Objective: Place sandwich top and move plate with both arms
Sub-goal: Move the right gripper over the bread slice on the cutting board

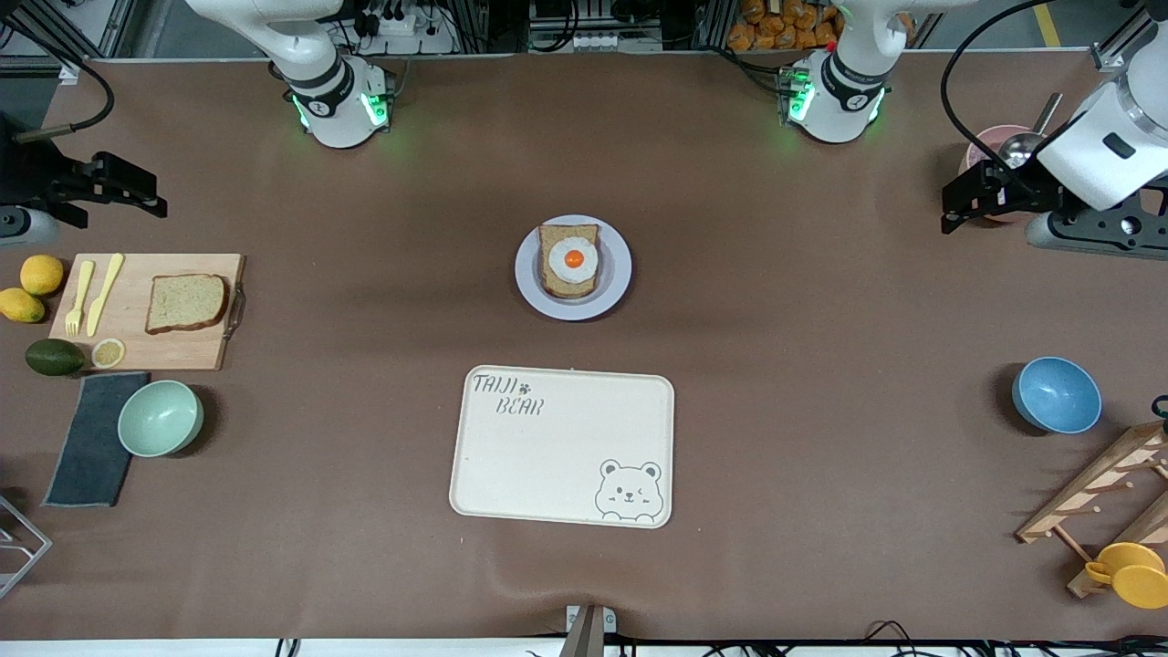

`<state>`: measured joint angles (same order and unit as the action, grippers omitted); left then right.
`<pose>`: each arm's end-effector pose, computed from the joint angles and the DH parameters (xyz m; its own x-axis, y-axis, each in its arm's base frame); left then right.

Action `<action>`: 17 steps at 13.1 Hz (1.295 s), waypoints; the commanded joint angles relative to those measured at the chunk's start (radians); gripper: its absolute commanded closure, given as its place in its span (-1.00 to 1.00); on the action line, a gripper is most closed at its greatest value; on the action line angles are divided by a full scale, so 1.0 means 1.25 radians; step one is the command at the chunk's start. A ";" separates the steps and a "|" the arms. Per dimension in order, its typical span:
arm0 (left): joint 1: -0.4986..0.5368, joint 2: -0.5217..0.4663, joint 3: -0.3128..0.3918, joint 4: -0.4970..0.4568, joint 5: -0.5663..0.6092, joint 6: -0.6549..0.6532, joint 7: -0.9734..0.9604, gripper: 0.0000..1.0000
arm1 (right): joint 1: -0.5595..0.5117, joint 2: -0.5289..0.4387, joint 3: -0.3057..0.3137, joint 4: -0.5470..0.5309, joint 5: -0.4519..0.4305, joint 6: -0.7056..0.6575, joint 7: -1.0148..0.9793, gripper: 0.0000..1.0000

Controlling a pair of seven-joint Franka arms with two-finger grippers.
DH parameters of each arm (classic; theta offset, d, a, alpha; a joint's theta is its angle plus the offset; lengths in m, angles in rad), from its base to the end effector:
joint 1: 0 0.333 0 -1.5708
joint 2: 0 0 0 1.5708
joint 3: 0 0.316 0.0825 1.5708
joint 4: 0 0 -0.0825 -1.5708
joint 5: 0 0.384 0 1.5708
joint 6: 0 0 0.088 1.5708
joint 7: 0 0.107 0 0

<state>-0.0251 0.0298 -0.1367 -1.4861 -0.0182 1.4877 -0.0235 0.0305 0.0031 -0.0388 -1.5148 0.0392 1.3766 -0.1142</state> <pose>0.5483 -0.0903 0.6406 0.9898 -0.1393 -0.0284 -0.1388 -0.9901 0.0216 0.5347 0.0004 0.6332 0.9843 0.1132 -0.1353 0.1066 -0.9928 -0.0548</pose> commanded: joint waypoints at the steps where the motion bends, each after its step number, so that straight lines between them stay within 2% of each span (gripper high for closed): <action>1: 0.003 -0.015 -0.005 -0.006 0.008 -0.010 -0.003 -1.00 | 0.012 0.002 -0.008 0.003 -0.001 0.000 -0.004 -1.00; 9: 0.002 -0.005 -0.011 -0.001 0.007 -0.008 -0.003 -1.00 | 0.030 0.005 -0.008 -0.010 -0.013 -0.007 0.003 -1.00; 13: 0.002 -0.002 -0.011 -0.021 0.001 -0.010 -0.003 -1.00 | -0.008 0.007 -0.012 -0.066 -0.048 0.007 -0.008 -1.00; 15: 0.015 -0.004 -0.010 -0.041 -0.004 -0.008 -0.001 -1.00 | -0.012 0.000 -0.013 -0.117 -0.078 0.057 -0.009 -1.00; 17: 0.053 -0.003 -0.010 -0.063 -0.072 -0.008 0.010 -1.00 | -0.045 -0.015 -0.012 -0.193 -0.085 0.124 -0.009 -1.00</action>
<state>-0.0062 0.0346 -0.1435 -1.5355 -0.0440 1.4847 -0.0235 0.0140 0.0203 -0.0634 -1.6581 -0.0418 1.4660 -0.1158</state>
